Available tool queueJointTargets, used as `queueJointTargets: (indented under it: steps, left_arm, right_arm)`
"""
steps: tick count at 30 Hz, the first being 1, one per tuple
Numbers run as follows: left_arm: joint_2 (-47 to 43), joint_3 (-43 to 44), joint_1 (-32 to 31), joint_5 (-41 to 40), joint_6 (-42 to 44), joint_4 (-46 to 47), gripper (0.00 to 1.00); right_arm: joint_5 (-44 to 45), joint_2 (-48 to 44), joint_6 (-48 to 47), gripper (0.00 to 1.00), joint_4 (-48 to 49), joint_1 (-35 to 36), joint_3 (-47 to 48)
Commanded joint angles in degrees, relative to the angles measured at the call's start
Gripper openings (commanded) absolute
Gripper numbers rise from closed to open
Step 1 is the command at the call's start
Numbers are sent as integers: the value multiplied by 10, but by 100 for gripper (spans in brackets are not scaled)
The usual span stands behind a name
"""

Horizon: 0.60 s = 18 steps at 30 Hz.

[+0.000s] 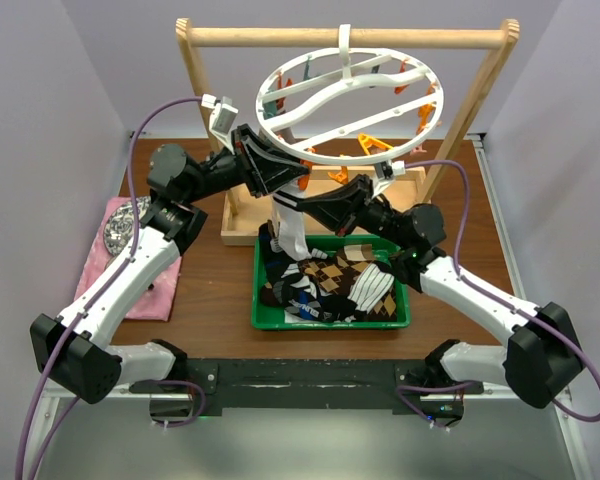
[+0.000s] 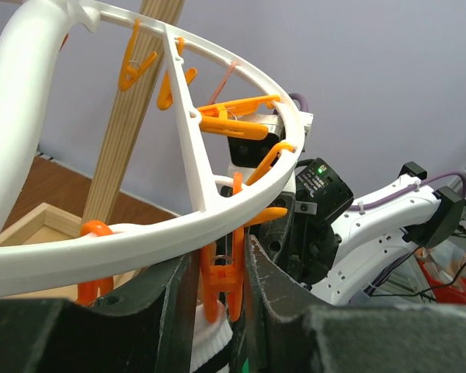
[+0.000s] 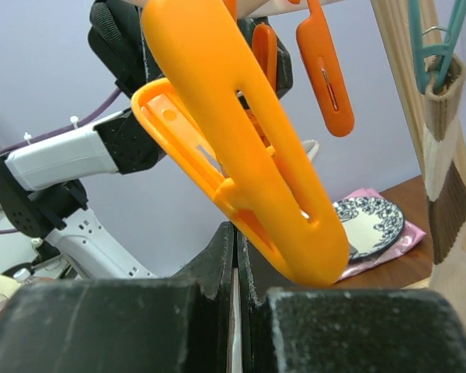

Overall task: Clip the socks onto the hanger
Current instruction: Clamp the sock onto the hanger.

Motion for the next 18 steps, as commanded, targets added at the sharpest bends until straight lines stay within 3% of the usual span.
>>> queueJointTargets:
  steps: [1,16,18]
  left_arm:
    - [-8,-2,-4,48,2,3,0]
    - [-11,0,-4,37,11,-12,0]
    - [-11,1,-4,28,13,-19,11]
  right_arm:
    - [1,-11,-21,0,-4,-1,38]
    - [17,-41,-93,0,-94,-1,69]
    - [18,-42,-94,0,-96,-2,66]
